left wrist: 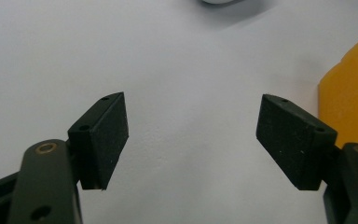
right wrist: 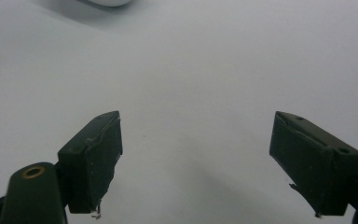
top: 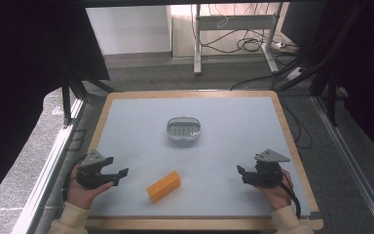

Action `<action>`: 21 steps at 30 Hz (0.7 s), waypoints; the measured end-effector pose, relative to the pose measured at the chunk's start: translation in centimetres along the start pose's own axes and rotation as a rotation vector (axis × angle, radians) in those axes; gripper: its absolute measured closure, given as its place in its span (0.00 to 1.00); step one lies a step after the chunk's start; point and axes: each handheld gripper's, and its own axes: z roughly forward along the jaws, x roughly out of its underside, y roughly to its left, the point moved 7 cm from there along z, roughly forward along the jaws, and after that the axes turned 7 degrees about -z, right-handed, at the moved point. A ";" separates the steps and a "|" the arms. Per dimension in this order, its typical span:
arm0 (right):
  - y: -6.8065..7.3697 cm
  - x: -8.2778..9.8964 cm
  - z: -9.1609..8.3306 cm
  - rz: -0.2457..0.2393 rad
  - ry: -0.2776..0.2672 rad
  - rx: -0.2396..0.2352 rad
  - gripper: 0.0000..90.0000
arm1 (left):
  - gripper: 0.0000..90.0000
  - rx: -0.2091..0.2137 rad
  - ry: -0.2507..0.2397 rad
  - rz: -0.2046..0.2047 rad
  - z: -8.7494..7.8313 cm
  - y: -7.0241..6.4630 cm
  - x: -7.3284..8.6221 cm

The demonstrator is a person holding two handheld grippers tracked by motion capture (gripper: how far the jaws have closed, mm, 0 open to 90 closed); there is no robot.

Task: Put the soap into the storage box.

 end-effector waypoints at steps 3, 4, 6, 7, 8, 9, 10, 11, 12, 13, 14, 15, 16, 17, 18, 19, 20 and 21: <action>-0.4 0.4 0.1 0.014 0.011 0.005 0.19 | 0.28 0.008 -0.002 -0.002 -0.4 -0.1 -0.4; -0.5 0.4 0.1 0.017 0.012 0.006 0.19 | 0.28 0.008 -0.002 -0.002 -0.4 -0.1 -0.4; -0.7 0.5 0.0 0.021 0.002 0.021 0.20 | 0.28 0.018 0.002 0.009 -0.7 -0.4 -0.5; -1.0 0.4 -0.1 0.036 -0.019 0.024 0.21 | 0.28 0.029 0.007 0.019 -1.0 -0.8 -0.5; -1.1 0.3 -0.2 0.035 -0.025 0.023 0.21 | 0.27 0.033 0.008 0.021 -1.2 -1.0 -0.5; -1.1 0.4 -0.2 0.036 -0.027 0.018 0.21 | 0.28 0.038 0.010 0.024 -1.3 -1.1 -0.6; -1.1 0.5 -0.1 0.035 -0.022 0.013 0.21 | 0.27 0.038 0.010 0.024 -1.3 -1.1 -0.6; -1.1 0.6 0.0 0.030 -0.016 0.013 0.20 | 0.27 0.045 0.009 0.030 -1.5 -1.4 -0.8; -1.1 0.6 0.0 0.030 -0.016 0.013 0.20 | 0.27 0.045 0.009 0.030 -1.5 -1.4 -0.8; -1.1 0.7 0.1 0.030 -0.008 0.013 0.20 | 0.27 0.048 0.007 0.033 -1.6 -1.6 -0.9; -1.1 0.8 0.1 0.032 -0.006 0.011 0.20 | 0.27 0.049 0.005 0.036 -1.7 -1.8 -1.0; -1.0 0.8 0.2 0.032 -0.002 0.008 0.20 | 0.27 0.051 0.004 0.041 -1.8 -1.9 -1.1; -1.0 0.9 0.3 0.030 0.003 0.007 0.20 | 0.27 0.053 0.004 0.043 -1.9 -2.1 -1.1; -0.9 0.9 0.3 0.029 0.003 0.005 0.20 | 0.27 0.060 0.004 0.048 -2.1 -2.6 -1.3; -0.9 0.9 0.3 0.029 0.003 0.005 0.20 | 0.27 0.060 0.004 0.048 -2.1 -2.6 -1.3; -0.9 0.8 0.3 0.029 0.003 0.006 0.20 | 0.27 0.066 0.009 0.053 -2.3 -3.1 -1.4; -0.9 0.8 0.3 0.029 0.003 0.006 0.20 | 0.27 0.066 0.009 0.053 -2.3 -3.1 -1.4; -0.9 0.8 0.3 0.031 0.002 0.009 0.20 | 0.27 0.069 0.012 0.059 -2.3 -3.3 -1.4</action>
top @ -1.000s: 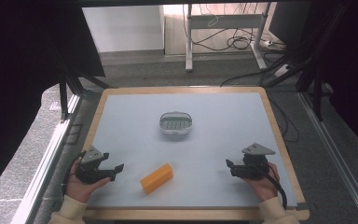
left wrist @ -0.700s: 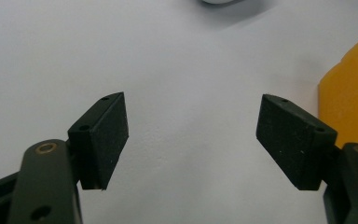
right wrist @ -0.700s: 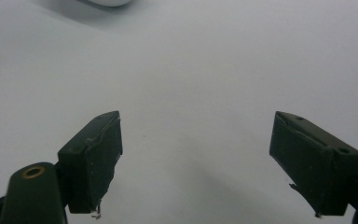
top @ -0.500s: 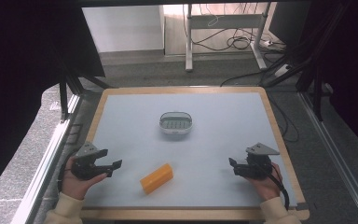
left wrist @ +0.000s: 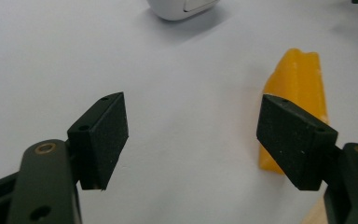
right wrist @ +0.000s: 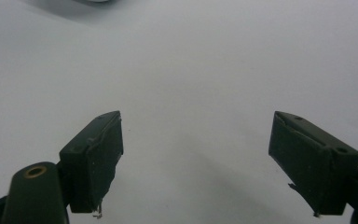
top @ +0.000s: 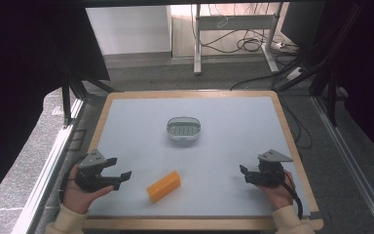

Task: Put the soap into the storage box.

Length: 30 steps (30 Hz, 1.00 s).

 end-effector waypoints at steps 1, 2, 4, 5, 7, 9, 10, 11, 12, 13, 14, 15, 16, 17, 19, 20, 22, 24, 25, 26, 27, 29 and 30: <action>0.0 0.0 0.0 0.000 0.000 0.000 0.20 | 0.27 0.003 0.002 0.003 0.0 -0.3 -0.1; 0.0 0.0 0.0 0.002 -0.001 0.000 0.20 | 0.27 0.005 0.004 0.009 -0.1 -0.5 -0.2; 0.1 0.0 0.0 0.008 -0.002 -0.010 0.20 | 0.28 0.009 0.011 0.022 -0.1 -1.2 -0.4; 0.2 0.0 -0.1 0.012 -0.003 -0.016 0.20 | 0.28 0.009 0.011 0.022 -0.1 -1.2 -0.4; 0.3 -0.1 -0.1 0.007 -0.007 -0.016 0.20 | 0.28 0.017 0.018 0.030 0.0 -1.7 -0.5; 0.4 -0.2 -0.1 0.003 -0.008 -0.017 0.20 | 0.28 0.024 0.028 0.040 0.3 -2.2 -0.5; 0.5 -0.2 -0.1 -0.003 -0.009 -0.017 0.20 | 0.28 0.029 0.036 0.043 0.5 -2.4 -0.5; 0.5 -0.2 -0.1 -0.003 -0.009 -0.017 0.20 | 0.28 0.029 0.036 0.043 0.5 -2.4 -0.5; 0.5 -0.2 -0.1 -0.007 -0.009 -0.015 0.20 | 0.28 0.034 0.048 0.047 0.9 -2.7 -0.5; 0.5 -0.2 -0.1 -0.007 -0.009 -0.015 0.20 | 0.28 0.034 0.048 0.047 0.9 -2.7 -0.5; 0.5 -0.2 -0.1 -0.008 -0.010 -0.013 0.20 | 0.28 0.038 0.053 0.052 1.0 -2.9 -0.5; 0.5 -0.2 -0.1 -0.005 -0.009 -0.014 0.20 | 0.28 0.038 0.057 0.058 1.2 -3.0 -0.6; 0.5 -0.2 -0.1 0.008 -0.017 -0.027 0.20 | 0.28 0.041 0.061 0.067 1.3 -3.2 -0.7; 0.5 -0.2 -0.1 0.008 -0.017 -0.027 0.20 | 0.28 0.041 0.061 0.067 1.3 -3.2 -0.7; 0.3 -0.2 -0.1 0.013 -0.015 -0.025 0.20 | 0.28 0.047 0.065 0.073 1.5 -3.5 -0.8; 0.3 -0.1 -0.1 0.016 -0.010 -0.022 0.20 | 0.28 0.048 0.073 0.081 1.6 -3.5 -0.8; 0.2 -0.1 -0.1 0.017 -0.013 -0.019 0.20 | 0.28 0.052 0.084 0.090 2.0 -3.8 -0.8; 0.2 -0.1 -0.1 0.012 -0.012 -0.015 0.20 | 0.28 0.047 0.099 0.093 2.3 -3.8 -0.6; 0.2 -0.1 -0.1 0.012 -0.012 -0.015 0.20 | 0.28 0.047 0.099 0.093 2.3 -3.8 -0.6; 0.3 -0.1 -0.1 0.006 -0.008 -0.013 0.20 | 0.28 0.048 0.107 0.099 2.5 -4.0 -0.6; 0.3 -0.1 -0.1 0.006 -0.008 -0.013 0.20 | 0.28 0.048 0.107 0.099 2.5 -4.0 -0.6; 0.3 0.0 0.0 0.001 -0.004 -0.009 0.20 | 0.28 0.047 0.112 0.106 2.8 -4.2 -0.5; 0.4 0.0 0.0 0.002 -0.001 -0.008 0.20 | 0.28 0.050 0.119 0.111 3.1 -4.4 -0.6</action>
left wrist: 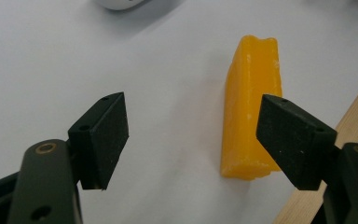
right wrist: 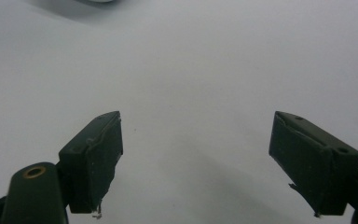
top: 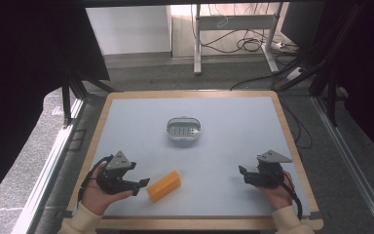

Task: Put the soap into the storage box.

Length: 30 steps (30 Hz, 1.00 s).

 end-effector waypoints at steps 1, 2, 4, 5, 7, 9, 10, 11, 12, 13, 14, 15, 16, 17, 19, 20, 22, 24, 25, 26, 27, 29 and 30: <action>0.0 0.0 0.0 0.000 0.000 0.000 0.20 | 0.28 0.000 0.000 0.000 0.0 0.0 0.0; 0.0 0.0 0.0 -0.002 0.001 0.001 0.20 | 0.28 0.002 0.005 0.005 0.2 -0.2 -0.1; -0.1 0.0 0.0 -0.001 0.001 0.003 0.20 | 0.28 0.004 0.010 0.015 0.4 -0.4 -0.2; -0.1 0.0 0.0 -0.001 0.001 0.004 0.20 | 0.28 0.007 0.012 0.021 0.5 -0.6 -0.3; -0.1 0.0 0.0 -0.003 0.002 0.006 0.19 | 0.28 0.010 0.014 0.025 0.6 -0.9 -0.5; 0.0 0.0 0.0 -0.002 0.004 0.008 0.19 | 0.28 0.013 0.019 0.032 0.7 -1.2 -0.6; 0.0 0.1 0.0 -0.006 0.006 0.010 0.19 | 0.28 0.009 0.029 0.041 0.9 -1.4 -0.7; 0.0 0.1 0.0 -0.007 0.007 0.011 0.19 | 0.28 0.009 0.029 0.041 0.9 -1.4 -0.7; 0.0 0.1 0.0 -0.007 0.007 0.011 0.19 | 0.28 0.007 0.036 0.044 0.9 -1.6 -0.7; 0.0 0.1 0.1 -0.004 0.011 0.012 0.19 | 0.28 0.007 0.041 0.046 1.0 -1.7 -0.8; -0.1 0.1 0.1 -0.003 0.012 0.013 0.19 | 0.28 -0.007 0.055 0.056 1.3 -1.9 -0.8; -0.1 0.1 0.1 -0.003 0.013 0.014 0.19 | 0.28 -0.008 0.061 0.057 1.4 -2.0 -0.9; -0.1 0.1 0.1 -0.002 0.013 0.014 0.19 | 0.28 -0.004 0.067 0.058 1.5 -2.1 -0.9; 0.0 0.2 0.1 -0.001 0.016 0.012 0.19 | 0.28 -0.004 0.067 0.058 1.5 -2.1 -0.9; 0.0 0.2 0.1 -0.002 0.019 0.010 0.19 | 0.28 0.002 0.077 0.065 1.8 -2.5 -0.9; 0.0 0.2 0.1 -0.002 0.021 0.011 0.19 | 0.28 0.008 0.084 0.071 2.1 -2.7 -1.0; 0.0 0.1 0.1 -0.003 0.019 0.011 0.19 | 0.28 0.012 0.089 0.070 2.3 -2.9 -1.0; 0.1 0.2 0.2 -0.002 0.021 0.008 0.19 | 0.28 0.011 0.099 0.073 2.7 -3.0 -1.0; 0.1 0.2 0.2 -0.002 0.021 0.008 0.19 | 0.28 0.011 0.099 0.073 2.7 -3.0 -1.0; 0.0 0.2 0.2 -0.002 0.024 0.010 0.19 | 0.28 0.012 0.103 0.072 2.8 -3.1 -1.1; 0.0 0.2 0.2 -0.002 0.024 0.010 0.19 | 0.28 0.012 0.103 0.072 2.8 -3.1 -1.1; 0.0 0.2 0.2 -0.002 0.021 0.014 0.19 | 0.29 0.023 0.112 0.059 3.1 -3.2 -1.1; 0.0 0.2 0.2 -0.001 0.021 0.014 0.19 | 0.29 0.023 0.118 0.059 3.2 -3.3 -1.1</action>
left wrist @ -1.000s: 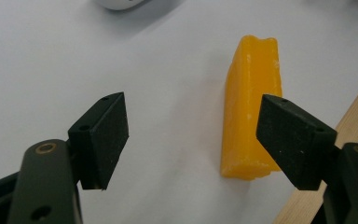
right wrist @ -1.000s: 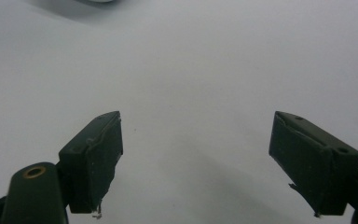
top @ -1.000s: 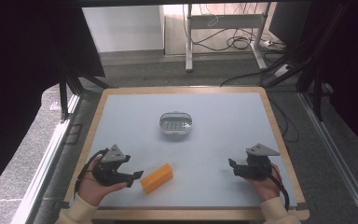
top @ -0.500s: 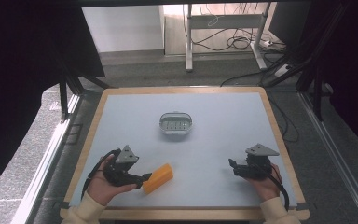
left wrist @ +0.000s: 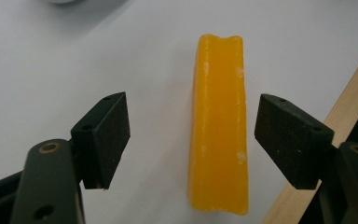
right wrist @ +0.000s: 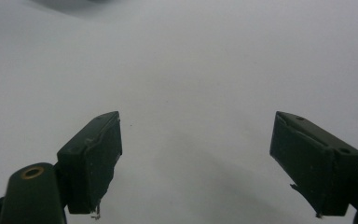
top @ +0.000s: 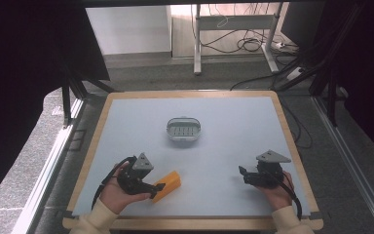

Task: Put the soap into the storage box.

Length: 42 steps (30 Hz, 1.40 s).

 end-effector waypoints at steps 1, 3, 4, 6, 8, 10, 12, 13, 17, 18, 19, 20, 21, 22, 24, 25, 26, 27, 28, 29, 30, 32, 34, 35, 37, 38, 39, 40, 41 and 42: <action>0.0 0.0 0.0 -0.002 0.001 0.001 0.19 | 0.31 0.001 0.006 -0.002 0.2 -0.2 0.0; 0.0 0.0 0.0 0.000 0.003 -0.003 0.19 | 0.31 0.001 0.009 -0.002 0.3 -0.2 0.0; 0.0 0.0 0.0 0.005 0.001 -0.009 0.19 | 0.31 -0.001 0.017 0.000 0.5 -0.3 -0.1; 0.0 0.0 0.0 0.023 -0.002 -0.018 0.19 | 0.31 0.001 0.031 0.000 0.9 -0.3 -0.1; -0.1 0.1 0.0 0.024 -0.003 -0.017 0.19 | 0.31 0.001 0.046 0.005 1.1 -0.4 -0.1; -0.1 0.1 0.0 0.020 -0.001 -0.013 0.19 | 0.31 -0.003 0.062 0.009 1.5 -0.5 0.0; -0.1 0.1 0.0 0.016 0.001 -0.011 0.19 | 0.31 -0.007 0.081 0.016 1.8 -0.6 0.0; 0.0 0.1 0.0 0.011 0.003 -0.010 0.19 | 0.31 -0.010 0.087 0.017 2.0 -0.7 -0.1; 0.1 0.1 0.1 0.012 0.010 -0.016 0.19 | 0.34 -0.012 0.107 0.017 2.5 -0.9 -0.3; 0.1 0.1 0.1 0.011 0.012 -0.017 0.19 | 0.35 -0.013 0.124 0.021 2.9 -0.9 -0.4; 0.1 0.1 0.1 0.012 0.012 -0.017 0.19 | 0.36 -0.013 0.124 0.021 2.9 -0.9 -0.4; 0.0 0.2 0.1 0.012 0.011 -0.016 0.19 | 0.37 -0.014 0.132 0.026 3.1 -1.0 -0.5; 0.0 0.2 0.1 0.012 0.011 -0.016 0.19 | 0.37 -0.015 0.138 0.031 3.2 -1.0 -0.5; 0.0 0.2 0.1 0.015 0.013 -0.016 0.19 | 0.40 -0.024 0.142 0.035 3.4 -1.1 -0.6; 0.0 0.2 0.1 0.015 0.012 -0.015 0.19 | 0.41 -0.028 0.146 0.037 3.5 -1.2 -0.6; 0.0 0.2 0.1 0.017 0.013 -0.016 0.19 | 0.43 -0.027 0.151 0.036 3.6 -1.3 -0.5; 0.0 0.2 0.1 0.017 0.014 -0.017 0.19 | 0.44 -0.026 0.156 0.038 3.6 -1.4 -0.5; 0.0 0.2 0.1 0.017 0.016 -0.018 0.20 | 0.45 -0.026 0.158 0.038 3.7 -1.4 -0.5; 0.0 0.3 0.1 0.017 0.020 -0.021 0.20 | 0.47 -0.024 0.164 0.039 3.8 -1.5 -0.4; 0.0 0.3 0.1 0.017 0.020 -0.021 0.20 | 0.47 -0.023 0.171 0.041 3.9 -1.5 -0.3; 0.0 0.3 0.2 0.015 0.021 -0.021 0.20 | 0.48 -0.024 0.176 0.039 3.9 -1.5 -0.2; 0.1 0.2 0.1 0.013 0.022 -0.021 0.20 | 0.51 -0.018 0.195 0.038 4.1 -1.5 0.0; 0.1 0.2 0.2 0.015 0.020 -0.023 0.20 | 0.53 -0.017 0.196 0.036 4.2 -1.5 0.1; 0.1 0.2 0.2 0.016 0.021 -0.025 0.20 | 0.57 -0.016 0.204 0.033 4.3 -1.5 0.2; 0.1 0.3 0.2 0.017 0.021 -0.025 0.20 | 0.60 -0.011 0.211 0.033 4.4 -1.5 0.3; 0.1 0.3 0.1 0.017 0.021 -0.025 0.20 | 0.63 -0.006 0.216 0.031 4.5 -1.5 0.3; 0.1 0.2 0.2 0.016 0.019 -0.024 0.20 | 0.64 -0.003 0.220 0.030 4.5 -1.5 0.4; 0.1 0.2 0.1 0.015 0.020 -0.024 0.20 | 0.66 -0.008 0.220 0.027 4.5 -1.5 0.3; 0.1 0.2 0.1 0.016 0.019 -0.027 0.20 | 0.67 -0.004 0.223 0.025 4.5 -1.5 0.3; 0.1 0.3 0.2 0.019 0.020 -0.031 0.20 | 0.67 -0.002 0.225 0.023 4.5 -1.4 0.3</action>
